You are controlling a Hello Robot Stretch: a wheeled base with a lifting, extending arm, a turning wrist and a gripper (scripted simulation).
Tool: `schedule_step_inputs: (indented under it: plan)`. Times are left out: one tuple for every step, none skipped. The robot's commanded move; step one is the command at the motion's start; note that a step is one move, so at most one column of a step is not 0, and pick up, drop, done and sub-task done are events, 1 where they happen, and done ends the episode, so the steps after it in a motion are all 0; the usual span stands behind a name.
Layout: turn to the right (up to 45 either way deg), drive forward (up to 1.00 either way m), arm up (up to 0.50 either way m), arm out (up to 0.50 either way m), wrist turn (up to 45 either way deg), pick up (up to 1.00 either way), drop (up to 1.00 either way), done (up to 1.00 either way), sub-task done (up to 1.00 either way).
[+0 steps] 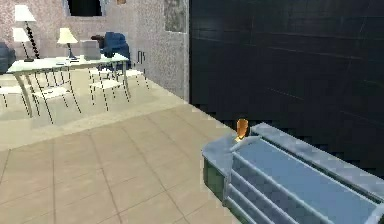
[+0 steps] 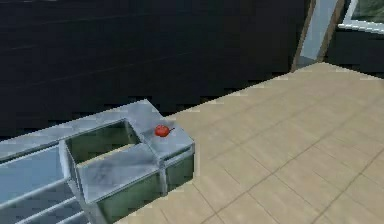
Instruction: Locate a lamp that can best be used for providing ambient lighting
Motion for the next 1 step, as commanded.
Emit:
schedule_step_inputs:
  plan:
    - [-33.0, 0.0, 0.0, 0.0, 0.0, 0.0, 0.0, 0.0, 0.0]
